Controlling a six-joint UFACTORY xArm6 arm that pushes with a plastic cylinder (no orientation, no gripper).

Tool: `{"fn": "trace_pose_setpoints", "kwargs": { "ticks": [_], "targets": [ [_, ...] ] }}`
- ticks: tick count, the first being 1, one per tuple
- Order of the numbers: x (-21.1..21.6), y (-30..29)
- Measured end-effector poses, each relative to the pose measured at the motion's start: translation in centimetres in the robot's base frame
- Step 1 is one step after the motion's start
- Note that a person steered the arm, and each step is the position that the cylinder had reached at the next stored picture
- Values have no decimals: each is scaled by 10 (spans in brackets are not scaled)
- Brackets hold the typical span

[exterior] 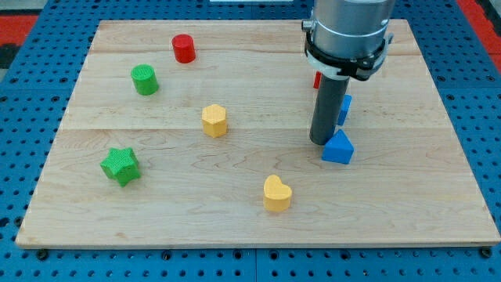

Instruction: Push the yellow heart to the bottom right of the blue triangle

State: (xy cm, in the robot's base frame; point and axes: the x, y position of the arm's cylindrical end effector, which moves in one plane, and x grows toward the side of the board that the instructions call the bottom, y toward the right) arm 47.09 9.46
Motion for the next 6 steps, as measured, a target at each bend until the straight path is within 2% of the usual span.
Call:
{"fn": "trace_pose_setpoints", "kwargs": {
  "ticks": [1,2,3,4,6],
  "targets": [
    [23,-63],
    [60,-155],
    [98,-155],
    [93,-79],
    [82,9]
  ]
}}
